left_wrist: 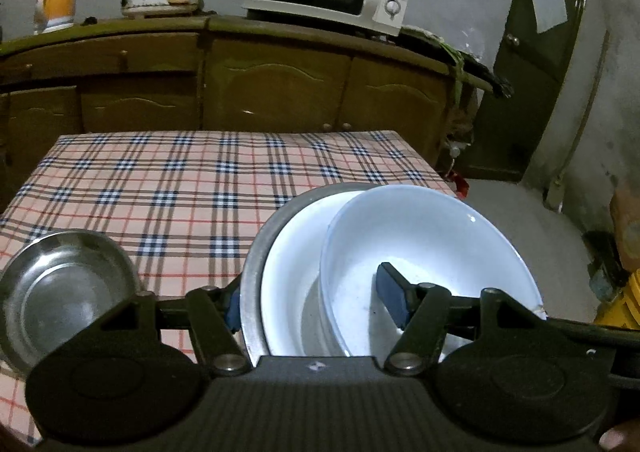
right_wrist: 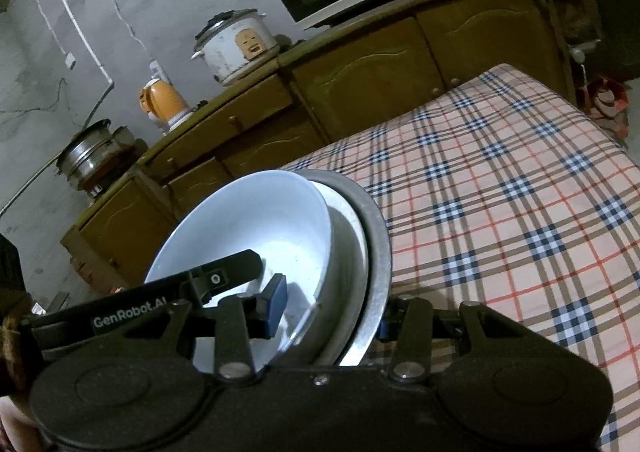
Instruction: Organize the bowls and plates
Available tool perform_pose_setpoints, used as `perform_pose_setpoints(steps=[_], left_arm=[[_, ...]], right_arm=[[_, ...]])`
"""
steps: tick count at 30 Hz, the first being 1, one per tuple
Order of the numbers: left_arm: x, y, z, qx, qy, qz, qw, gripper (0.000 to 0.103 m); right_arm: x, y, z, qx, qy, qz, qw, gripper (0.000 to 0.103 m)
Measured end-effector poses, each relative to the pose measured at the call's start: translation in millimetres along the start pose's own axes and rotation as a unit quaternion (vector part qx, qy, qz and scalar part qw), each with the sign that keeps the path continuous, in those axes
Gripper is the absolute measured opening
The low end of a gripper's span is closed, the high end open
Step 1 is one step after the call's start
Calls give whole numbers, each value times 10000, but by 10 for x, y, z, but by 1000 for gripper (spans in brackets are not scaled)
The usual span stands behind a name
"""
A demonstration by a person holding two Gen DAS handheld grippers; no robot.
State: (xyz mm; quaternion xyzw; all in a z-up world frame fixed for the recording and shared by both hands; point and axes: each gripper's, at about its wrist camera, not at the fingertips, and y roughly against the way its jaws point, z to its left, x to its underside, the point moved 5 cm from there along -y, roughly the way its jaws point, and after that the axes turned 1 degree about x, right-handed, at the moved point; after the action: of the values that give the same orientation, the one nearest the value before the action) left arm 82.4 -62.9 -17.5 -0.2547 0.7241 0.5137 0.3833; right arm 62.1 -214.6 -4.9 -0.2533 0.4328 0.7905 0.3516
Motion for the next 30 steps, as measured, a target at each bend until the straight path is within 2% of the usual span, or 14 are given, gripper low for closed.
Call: perform_pose_setpoints(steps=[15, 30], left_arm=[[46, 276, 410, -250, 242, -147, 9993, 66], [73, 337, 1043, -522, 613, -130, 9967, 66]], right_arm=[[154, -173, 486, -235, 283, 117, 9993, 53], [292, -682, 1007, -428, 501, 406, 9970, 53]])
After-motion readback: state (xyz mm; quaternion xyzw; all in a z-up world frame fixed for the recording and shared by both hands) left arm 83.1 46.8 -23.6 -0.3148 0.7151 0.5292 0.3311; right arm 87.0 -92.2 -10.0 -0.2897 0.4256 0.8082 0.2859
